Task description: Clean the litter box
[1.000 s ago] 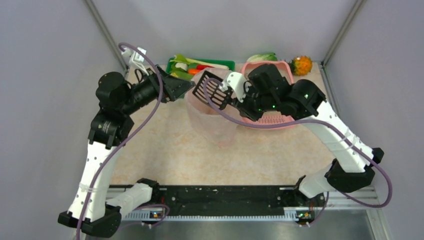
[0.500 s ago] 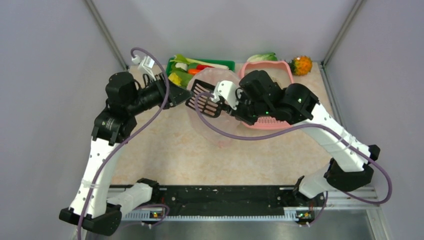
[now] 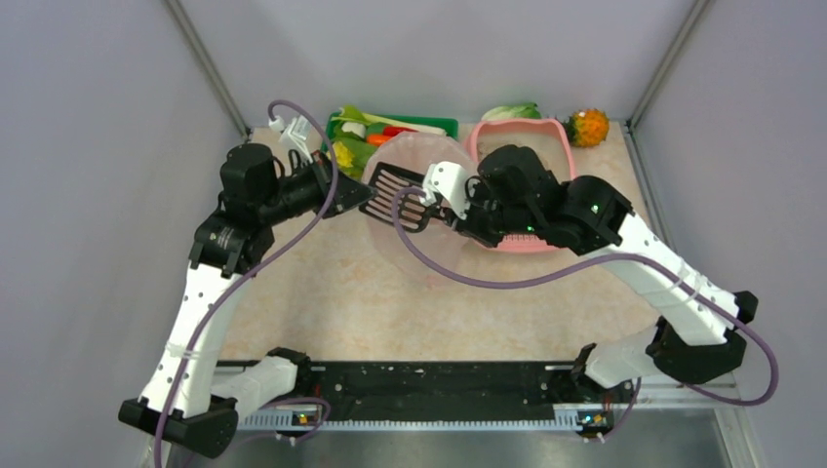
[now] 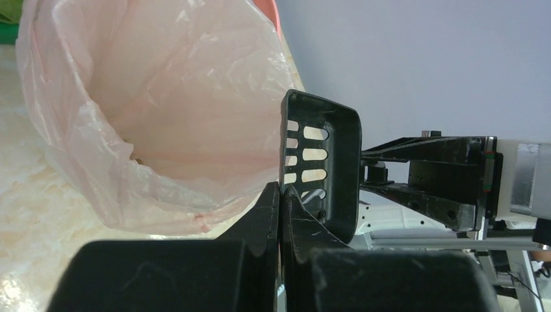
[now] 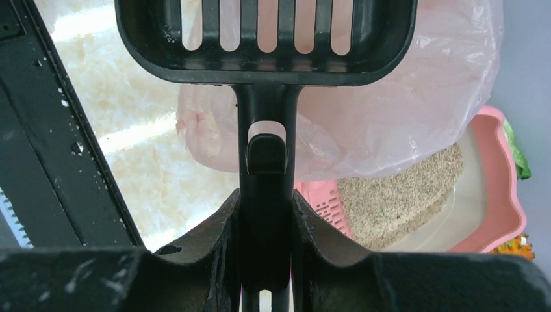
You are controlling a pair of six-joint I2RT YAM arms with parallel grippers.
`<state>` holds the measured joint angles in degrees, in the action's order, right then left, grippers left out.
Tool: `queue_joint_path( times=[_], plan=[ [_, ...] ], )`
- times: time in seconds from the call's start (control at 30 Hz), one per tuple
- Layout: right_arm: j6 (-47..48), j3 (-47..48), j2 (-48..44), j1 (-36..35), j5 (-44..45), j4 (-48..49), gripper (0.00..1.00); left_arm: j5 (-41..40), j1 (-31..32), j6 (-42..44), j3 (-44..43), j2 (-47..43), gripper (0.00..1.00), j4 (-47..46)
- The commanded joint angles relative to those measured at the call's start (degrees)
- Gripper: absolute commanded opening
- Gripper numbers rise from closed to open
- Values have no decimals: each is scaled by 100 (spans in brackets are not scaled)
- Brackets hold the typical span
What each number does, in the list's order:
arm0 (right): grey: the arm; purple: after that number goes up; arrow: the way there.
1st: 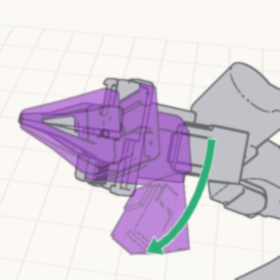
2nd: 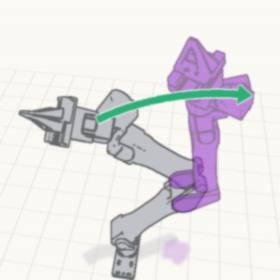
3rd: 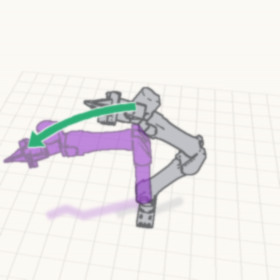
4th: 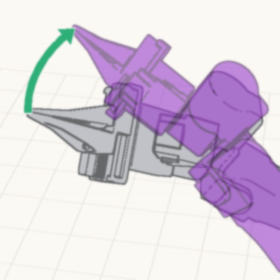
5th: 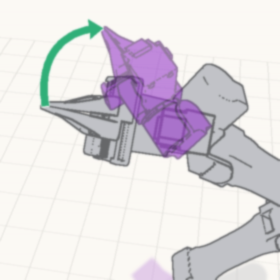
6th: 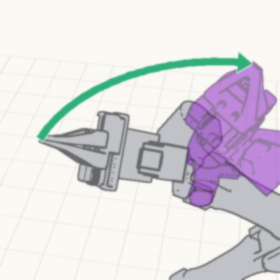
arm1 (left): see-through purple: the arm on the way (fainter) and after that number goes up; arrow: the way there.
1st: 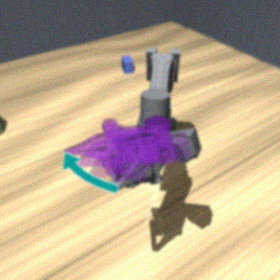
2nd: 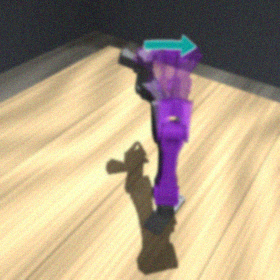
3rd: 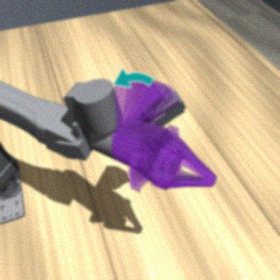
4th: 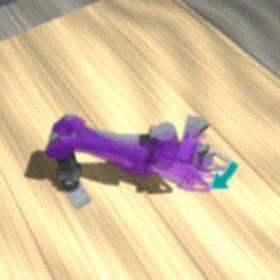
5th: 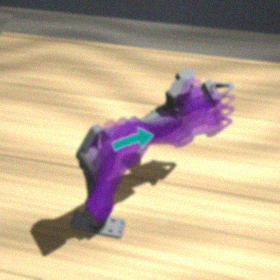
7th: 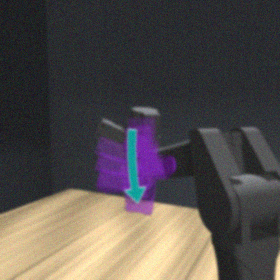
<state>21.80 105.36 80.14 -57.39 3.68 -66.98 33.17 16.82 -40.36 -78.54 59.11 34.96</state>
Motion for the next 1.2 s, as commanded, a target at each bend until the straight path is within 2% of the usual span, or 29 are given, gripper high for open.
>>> queue_joint_path(
  times=[0.0,0.27,0.43,0.47,0.57,0.6,0.63,0.73,0.83,1.0,1.17],
  plan=[
    [167,-413,-757,-99,-656,1279,4,17,19,-171,95,-125,0,-237],
    [184,-1334,-1488,-97,-951,2445,9,396,13,-840,458,-161,0,-955],
    [180,-1763,-1767,-90,-1049,3047,12,522,14,-877,489,-129,0,-971],
    [179,-1812,-1793,-89,-1038,3127,11,530,13,-877,494,-133,0,-973],
    [207,-1838,-1796,-90,-1005,3216,0,557,10,-854,506,-130,0,-930],
    [203,-1823,-1791,-74,-948,3212,0,525,14,-782,490,-129,1,-864],
    [192,-1795,-1779,-43,-911,3189,0,449,10,-692,450,-119,7,-762],
    [114,-1625,-1711,94,-666,2926,0,79,-84,-205,57,-83,42,-239],
    [-50,-1337,-1616,353,-434,2578,0,-469,-163,318,-620,-10,60,275],
    [-318,-983,-1543,993,-49,2113,0,-1544,-173,958,-1180,-70,71,656],
    [-660,-713,-1393,1908,309,1569,0,-2543,-173,1473,-1156,-281,73,924]
  ],
)
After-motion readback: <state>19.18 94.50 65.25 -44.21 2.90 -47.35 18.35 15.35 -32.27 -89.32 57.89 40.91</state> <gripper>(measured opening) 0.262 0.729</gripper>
